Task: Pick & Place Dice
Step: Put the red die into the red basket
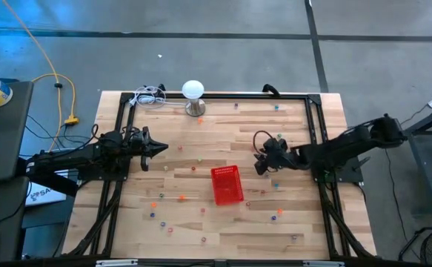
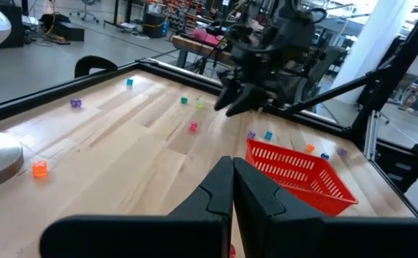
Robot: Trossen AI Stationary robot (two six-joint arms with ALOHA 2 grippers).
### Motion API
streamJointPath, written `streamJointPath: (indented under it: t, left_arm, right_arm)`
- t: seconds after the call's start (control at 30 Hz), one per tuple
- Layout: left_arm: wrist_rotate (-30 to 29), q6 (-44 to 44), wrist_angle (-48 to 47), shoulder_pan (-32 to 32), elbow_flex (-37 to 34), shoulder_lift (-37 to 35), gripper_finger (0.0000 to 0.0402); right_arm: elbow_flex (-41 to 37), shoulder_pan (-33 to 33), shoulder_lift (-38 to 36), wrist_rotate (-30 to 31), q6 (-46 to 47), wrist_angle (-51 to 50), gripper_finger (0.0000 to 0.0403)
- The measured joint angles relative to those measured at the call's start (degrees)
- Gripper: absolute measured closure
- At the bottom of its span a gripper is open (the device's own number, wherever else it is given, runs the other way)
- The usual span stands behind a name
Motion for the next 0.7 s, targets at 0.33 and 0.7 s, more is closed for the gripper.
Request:
streamJointPath:
  t: [0.33,0.7]
  left_arm:
    - [2.5,-0.6,-0.3,0.0,0.0,0.0,0.0399]
    - [5.5,-0.6,-0.9,0.0,0.0,0.0,0.0399]
  right_arm:
    - [6.3,-7.8,6.7,-5.4,-10.4,0.4,0.0189]
    - [6.3,-10.5,12.3,-4.7,-12.9,2.2,0.0203]
